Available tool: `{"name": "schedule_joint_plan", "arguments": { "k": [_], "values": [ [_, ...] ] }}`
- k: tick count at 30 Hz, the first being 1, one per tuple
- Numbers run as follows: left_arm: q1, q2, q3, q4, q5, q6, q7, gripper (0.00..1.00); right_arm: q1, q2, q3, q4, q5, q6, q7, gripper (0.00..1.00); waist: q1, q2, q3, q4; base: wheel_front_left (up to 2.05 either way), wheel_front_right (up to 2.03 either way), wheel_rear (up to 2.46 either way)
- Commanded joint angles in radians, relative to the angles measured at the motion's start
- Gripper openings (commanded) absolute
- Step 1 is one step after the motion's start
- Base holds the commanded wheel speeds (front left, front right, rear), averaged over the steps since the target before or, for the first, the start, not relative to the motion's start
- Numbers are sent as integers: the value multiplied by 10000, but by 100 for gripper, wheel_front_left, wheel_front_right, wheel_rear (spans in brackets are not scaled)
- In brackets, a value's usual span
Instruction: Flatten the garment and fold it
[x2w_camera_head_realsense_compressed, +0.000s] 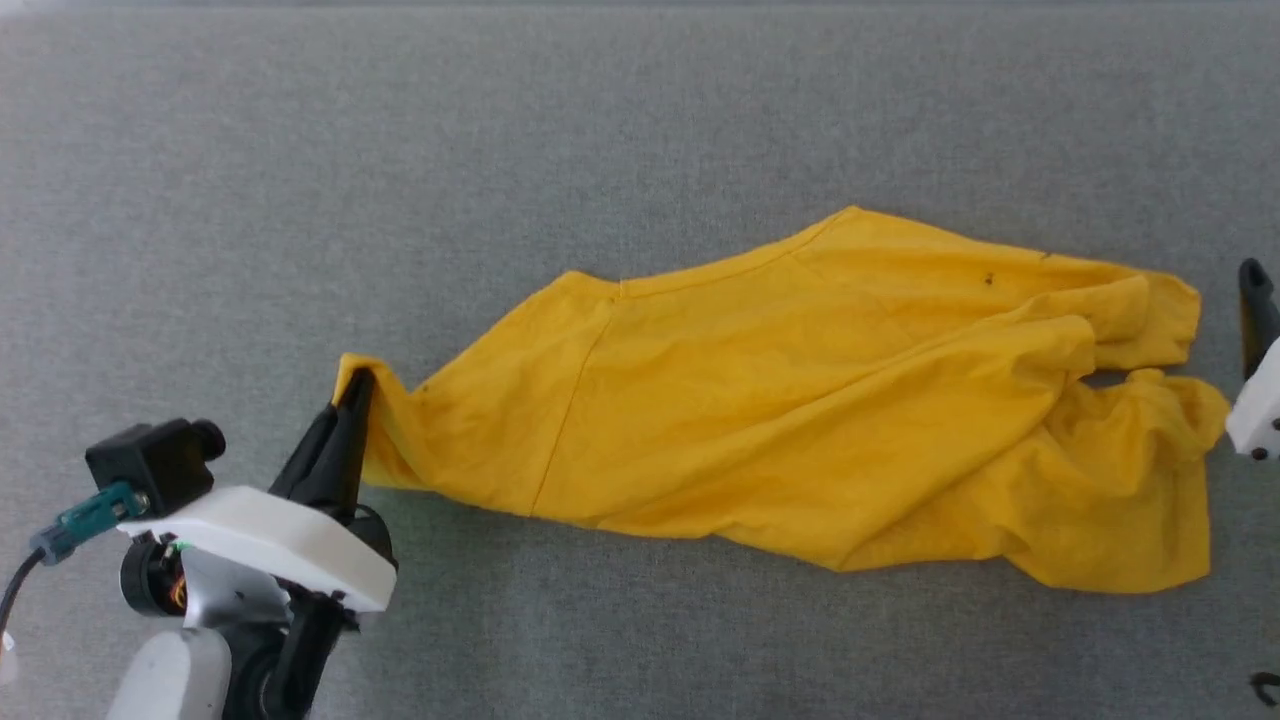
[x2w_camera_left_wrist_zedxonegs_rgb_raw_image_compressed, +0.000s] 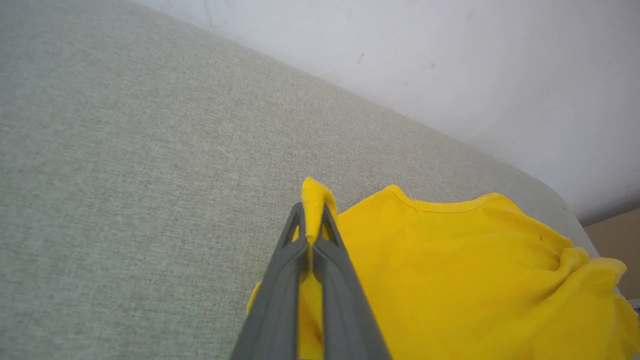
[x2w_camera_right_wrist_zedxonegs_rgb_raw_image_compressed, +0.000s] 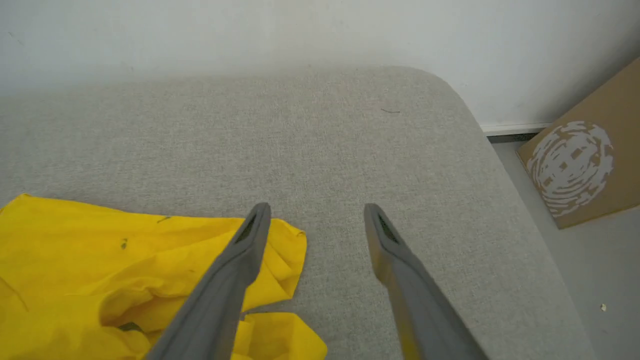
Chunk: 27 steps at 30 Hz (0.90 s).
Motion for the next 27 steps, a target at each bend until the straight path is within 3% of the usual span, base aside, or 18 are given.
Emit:
{"name": "schedule_joint_plan", "arguments": {
  "k": [1,16,17,18,19,20,23,27],
  "values": [
    [-186,58,-8,-75,43,-52,-24,0,-134,-120,-3,74,-99,-7,73,100,-3,0,693,-4,0,0,0],
    [-839,187,-28,-46,-35,-219,-30,0,-542,-248,529,1148,328,-7,959,100,-3,0,1694,223,0,0,0],
    [-857,180,-38,-22,-46,-223,-31,0,-561,-220,531,1252,417,-7,1171,80,-3,0,1696,238,0,0,0],
    [-874,172,-52,7,-54,-227,-30,0,-571,-172,523,1334,513,-7,1452,40,-3,0,1684,253,0,0,0],
    [-889,163,-69,39,-60,-226,-25,0,-575,-145,587,1350,592,-7,1715,11,-3,0,1662,270,0,0,0],
    [-899,157,-80,75,-65,-220,-18,0,-588,-135,640,1311,631,-7,1912,0,-3,0,1617,275,0,0,0],
    [-878,139,-68,171,-104,-183,-15,0,-598,-97,802,1040,723,-7,2278,0,-3,0,1379,236,0,0,0],
    [-844,81,-20,236,-154,-165,-144,0,-611,-79,866,581,791,-7,1938,0,-3,0,921,174,0,0,0]
  ]
}}
